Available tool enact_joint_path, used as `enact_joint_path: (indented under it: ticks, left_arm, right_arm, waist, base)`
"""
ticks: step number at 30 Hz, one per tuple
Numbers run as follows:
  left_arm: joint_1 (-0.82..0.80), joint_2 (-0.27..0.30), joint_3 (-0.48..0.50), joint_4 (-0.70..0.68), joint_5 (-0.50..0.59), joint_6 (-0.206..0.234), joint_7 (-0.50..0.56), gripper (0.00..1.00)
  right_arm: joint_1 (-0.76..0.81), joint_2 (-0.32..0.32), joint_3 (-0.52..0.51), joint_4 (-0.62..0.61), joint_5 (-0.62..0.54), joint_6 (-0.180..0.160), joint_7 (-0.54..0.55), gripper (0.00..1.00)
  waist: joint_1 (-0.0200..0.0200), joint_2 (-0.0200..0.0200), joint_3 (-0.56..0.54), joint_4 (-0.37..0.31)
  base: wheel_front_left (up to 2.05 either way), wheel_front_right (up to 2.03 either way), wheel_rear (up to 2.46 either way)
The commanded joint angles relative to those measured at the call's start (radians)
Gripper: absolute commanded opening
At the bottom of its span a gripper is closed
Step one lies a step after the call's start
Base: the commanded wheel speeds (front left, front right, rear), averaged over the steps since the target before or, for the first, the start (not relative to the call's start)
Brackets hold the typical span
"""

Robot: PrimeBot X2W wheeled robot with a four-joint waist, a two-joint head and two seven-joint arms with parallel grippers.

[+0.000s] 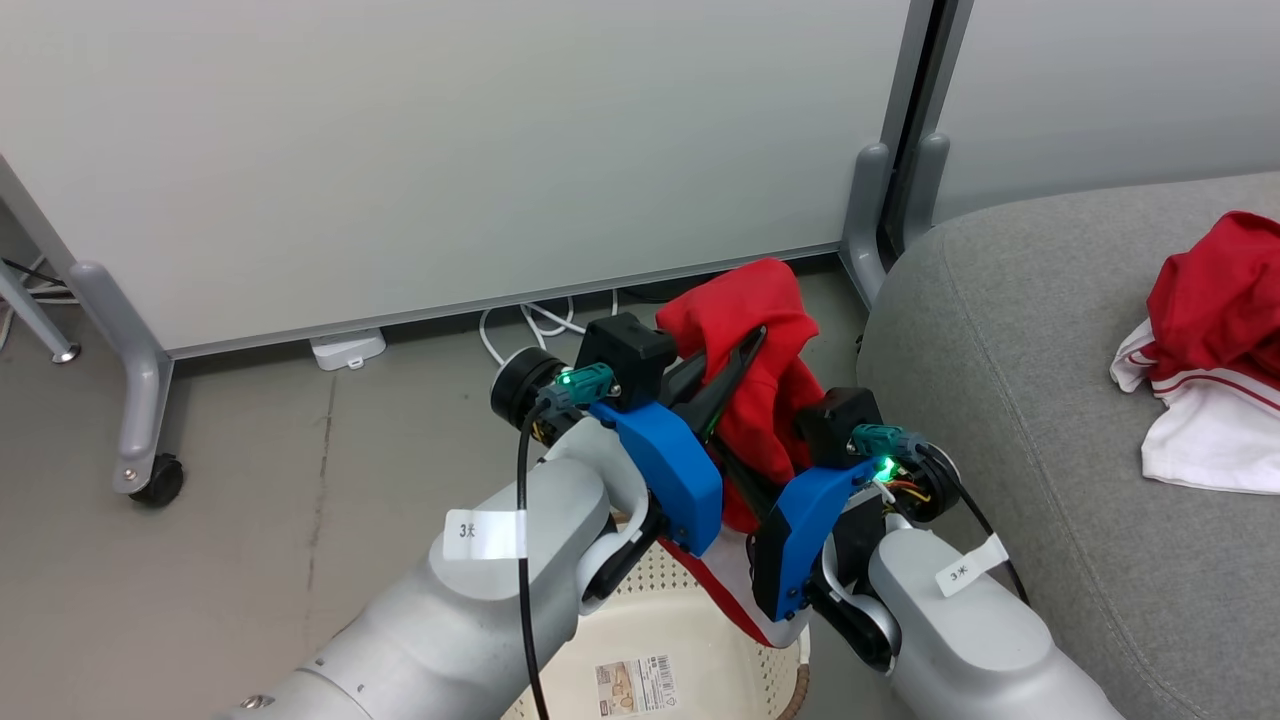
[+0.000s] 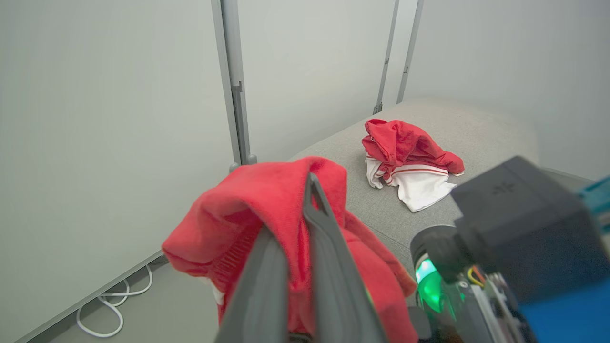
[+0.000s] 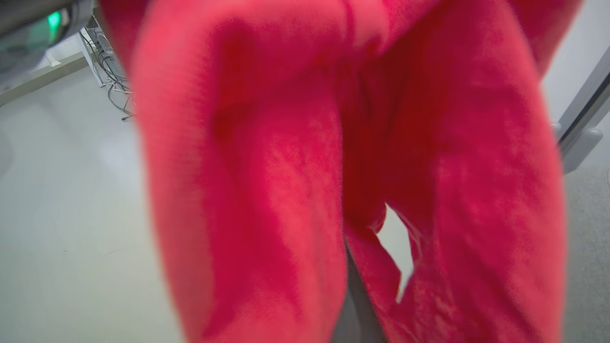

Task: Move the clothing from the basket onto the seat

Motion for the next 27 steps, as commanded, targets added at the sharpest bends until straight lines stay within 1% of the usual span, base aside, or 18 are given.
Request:
enact_joint_path:
  ticks: [1, 23, 24, 25, 26, 27]
  left_arm:
    - [0.008, 0.000, 0.005, 0.002, 0.000, -0.001, -0.005, 0.00]
    - [0.011, 0.000, 0.014, 0.019, 0.006, -0.001, -0.005, 0.00]
    - [0.012, 0.000, 0.014, 0.020, 0.006, -0.001, -0.005, 0.16]
    - [0.013, 0.000, 0.015, 0.021, 0.006, -0.001, -0.005, 0.56]
    - [0.012, 0.000, 0.017, 0.021, 0.007, -0.001, -0.005, 1.00]
    - [0.012, 0.000, 0.019, 0.021, 0.008, -0.001, -0.005, 1.00]
  right_arm:
    - [-0.018, 0.002, 0.004, 0.006, 0.006, 0.000, -0.005, 0.00]
    - [-0.036, 0.001, 0.034, 0.049, 0.038, 0.000, -0.028, 0.00]
    - [-0.036, 0.001, 0.036, 0.050, 0.039, 0.000, -0.028, 0.00]
    - [-0.037, 0.001, 0.037, 0.052, 0.040, 0.000, -0.028, 0.00]
    - [-0.039, 0.001, 0.039, 0.052, 0.042, 0.000, -0.028, 0.00]
    - [-0.040, 0.001, 0.040, 0.053, 0.045, 0.000, -0.029, 0.00]
  waist:
    - [0.0000, 0.0000, -0.001, 0.000]
    - [0.0000, 0.0000, -0.003, -0.007]
    - [0.0000, 0.0000, -0.003, -0.007]
    - [0.0000, 0.0000, -0.002, -0.007]
    - [0.0000, 0.0000, -0.002, -0.007]
    - [0.0000, 0.0000, -0.001, -0.007]
  base:
    - [0.00, 0.00, 0.00]
    - [0.00, 0.00, 0.00]
    - [0.00, 0.00, 0.00]
    - [0.00, 0.00, 0.00]
    - [0.00, 0.00, 0.00]
    - [0.00, 0.00, 0.00]
